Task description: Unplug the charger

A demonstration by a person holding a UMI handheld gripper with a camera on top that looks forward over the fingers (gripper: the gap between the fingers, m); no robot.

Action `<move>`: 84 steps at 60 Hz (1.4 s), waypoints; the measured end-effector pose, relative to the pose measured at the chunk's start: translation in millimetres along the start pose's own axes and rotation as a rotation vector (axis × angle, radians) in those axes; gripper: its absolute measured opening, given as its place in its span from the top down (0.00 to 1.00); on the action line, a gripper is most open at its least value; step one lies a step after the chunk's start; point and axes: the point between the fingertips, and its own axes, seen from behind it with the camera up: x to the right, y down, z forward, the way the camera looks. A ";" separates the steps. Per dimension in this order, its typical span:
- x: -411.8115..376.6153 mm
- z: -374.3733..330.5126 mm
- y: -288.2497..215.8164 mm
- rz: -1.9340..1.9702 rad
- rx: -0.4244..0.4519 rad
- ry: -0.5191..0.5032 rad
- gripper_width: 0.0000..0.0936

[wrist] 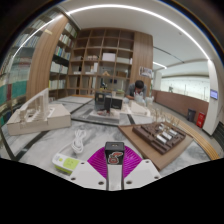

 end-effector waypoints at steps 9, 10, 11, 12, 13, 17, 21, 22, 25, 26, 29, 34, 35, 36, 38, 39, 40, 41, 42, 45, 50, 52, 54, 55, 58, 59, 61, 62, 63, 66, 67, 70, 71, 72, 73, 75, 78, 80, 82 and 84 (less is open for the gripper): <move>8.3 18.1 94.5 0.073 -0.222 -0.014 0.83; 7.4 19.5 100.6 0.078 -0.236 -0.021 0.83; 6.8 21.0 106.5 0.081 -0.249 -0.026 0.83; 4.1 22.7 110.6 0.080 -0.264 -0.027 0.83; 7.0 25.1 116.8 0.077 -0.269 -0.029 0.83; 14.2 30.8 130.4 0.052 -0.299 -0.016 0.83; 16.0 34.7 133.0 0.055 -0.306 -0.002 0.79; 16.0 35.1 134.4 0.057 -0.313 -0.002 0.77; 17.6 38.7 133.5 0.060 -0.321 0.006 0.72; 17.3 39.9 133.6 0.059 -0.323 0.006 0.70; 16.9 43.4 138.3 0.055 -0.347 0.004 0.63; 15.6 45.4 146.4 0.083 -0.389 -0.006 0.42; 16.9 45.0 146.2 0.086 -0.389 -0.003 0.42; 17.9 44.1 145.7 0.089 -0.387 -0.001 0.40; 19.2 41.5 143.5 0.092 -0.385 -0.007 0.25; 19.4 39.5 142.0 0.095 -0.381 -0.009 0.25; 19.9 37.3 140.5 0.098 -0.378 -0.010 0.12; 21.5 34.8 139.3 0.098 -0.377 -0.005 0.13; 23.3 31.7 138.0 0.098 -0.377 0.000 0.04; 24.0 19.2 132.7 0.098 -0.375 0.000 0.11; 22.4 -8.8 117.6 0.108 -0.354 -0.024 0.10; 22.2 -21.9 111.3 0.108 -0.340 -0.028 0.09; 21.5 -36.1 105.9 0.107 -0.329 -0.031 0.09; 20.7 -43.9 103.4 0.106 -0.325 -0.033 0.09; 15.8 -69.0 95.3 0.102 -0.306 -0.046 0.09; 14.3 -76.7 93.2 0.100 -0.300 -0.050 0.09; 11.5 -91.7 90.1 0.099 -0.290 -0.056 0.09; 9.9 -98.9 88.8 0.101 -0.285 -0.059 0.09; 8.6 -105.6 88.3 0.103 -0.279 -0.062 0.09; 1.3 -124.1 85.9 0.113 -0.265 -0.077 0.09; -1.4 -130.2 85.0 0.115 -0.262 -0.085 0.09; -10.4 -144.0 83.5 0.120 -0.244 -0.110 0.09; -13.1 -148.0 83.5 0.119 -0.240 -0.118 0.09; -15.9 -150.9 84.3 0.117 -0.237 -0.125 0.09; -17.7 -155.2 84.1 0.112 -0.235 -0.131 0.09; -20.0 -160.5 85.2 0.104 -0.231 -0.139 0.09; -19.9 -164.9 88.2 0.082 -0.225 -0.134 0.09; -17.6 -167.5 90.3 0.061 -0.220 -0.129 0.09; -18.0 -169.8 91.2 0.054 -0.217 -0.128 0.09; -19.4 -171.5 92.5 0.061 -0.214 -0.134 0.09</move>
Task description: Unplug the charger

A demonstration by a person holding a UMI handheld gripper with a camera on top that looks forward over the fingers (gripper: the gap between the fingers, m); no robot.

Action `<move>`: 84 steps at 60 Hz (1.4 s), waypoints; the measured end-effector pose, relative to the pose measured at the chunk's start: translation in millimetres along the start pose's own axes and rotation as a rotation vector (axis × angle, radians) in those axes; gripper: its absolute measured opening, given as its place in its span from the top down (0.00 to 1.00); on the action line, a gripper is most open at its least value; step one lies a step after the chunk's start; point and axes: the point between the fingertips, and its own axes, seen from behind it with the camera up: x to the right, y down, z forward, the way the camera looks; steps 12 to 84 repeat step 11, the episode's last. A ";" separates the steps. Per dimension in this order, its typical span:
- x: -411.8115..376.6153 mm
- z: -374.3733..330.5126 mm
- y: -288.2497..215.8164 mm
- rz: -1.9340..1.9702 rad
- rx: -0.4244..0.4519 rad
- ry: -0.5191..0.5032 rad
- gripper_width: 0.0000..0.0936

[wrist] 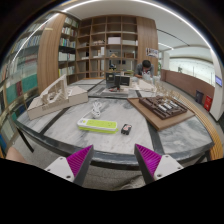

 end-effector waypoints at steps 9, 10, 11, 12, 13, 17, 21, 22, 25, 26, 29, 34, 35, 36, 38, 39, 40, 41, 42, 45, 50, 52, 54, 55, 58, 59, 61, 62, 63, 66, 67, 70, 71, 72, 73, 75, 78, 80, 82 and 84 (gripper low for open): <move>13.5 12.0 16.4 -0.017 -0.016 -0.001 0.10; 16.0 14.2 17.0 -0.008 -0.012 0.001 0.09; 19.3 16.6 16.8 0.004 -0.007 0.004 0.09; 19.3 16.6 16.8 0.004 -0.007 0.004 0.09; 19.3 16.6 16.8 0.004 -0.007 0.004 0.09; 19.3 16.6 16.8 0.004 -0.007 0.004 0.09; 19.3 16.6 16.8 0.004 -0.007 0.004 0.09; 19.3 16.6 16.8 0.004 -0.007 0.004 0.09; 19.3 16.6 16.8 0.004 -0.007 0.004 0.09; 19.3 16.6 16.8 0.004 -0.007 0.004 0.09; 19.3 16.6 16.8 0.004 -0.007 0.004 0.09; 19.3 16.6 16.8 0.004 -0.007 0.004 0.09; 19.3 16.6 16.8 0.004 -0.007 0.004 0.09; 19.3 16.6 16.8 0.004 -0.007 0.004 0.09; 19.3 16.6 16.8 0.004 -0.007 0.004 0.09; 19.3 16.6 16.8 0.004 -0.007 0.004 0.09; 19.3 16.6 16.8 0.004 -0.007 0.004 0.09; 19.3 16.6 16.8 0.004 -0.007 0.004 0.09; 19.3 16.6 16.8 0.004 -0.007 0.004 0.09; 19.3 16.6 16.8 0.004 -0.007 0.004 0.09; 19.3 16.6 16.8 0.004 -0.007 0.004 0.09; 19.3 16.6 16.8 0.004 -0.007 0.004 0.09; 19.3 16.6 16.8 0.004 -0.007 0.004 0.09; 19.3 16.6 16.8 0.004 -0.007 0.004 0.09; 19.3 16.6 16.8 0.004 -0.007 0.004 0.09; 19.3 16.6 16.8 0.004 -0.007 0.004 0.09; 19.3 16.6 16.8 0.004 -0.007 0.004 0.09; 19.3 16.6 16.8 0.004 -0.007 0.004 0.09; 19.3 16.6 16.8 0.004 -0.007 0.004 0.09; 19.3 16.6 16.8 0.004 -0.007 0.004 0.09; 19.3 16.6 16.8 0.004 -0.007 0.004 0.09; 19.3 16.6 16.8 0.004 -0.007 0.004 0.09; 19.3 16.6 16.8 0.004 -0.007 0.004 0.09; 19.3 16.6 16.8 0.004 -0.007 0.004 0.09; 19.3 16.6 16.8 0.004 -0.007 0.004 0.09; 19.3 16.6 16.8 0.004 -0.007 0.004 0.09; 19.3 16.6 16.8 0.004 -0.007 0.004 0.09; 19.3 16.6 16.8 0.004 -0.007 0.004 0.09; 19.3 16.6 16.8 0.004 -0.007 0.004 0.09; 19.3 16.6 16.8 0.004 -0.007 0.004 0.09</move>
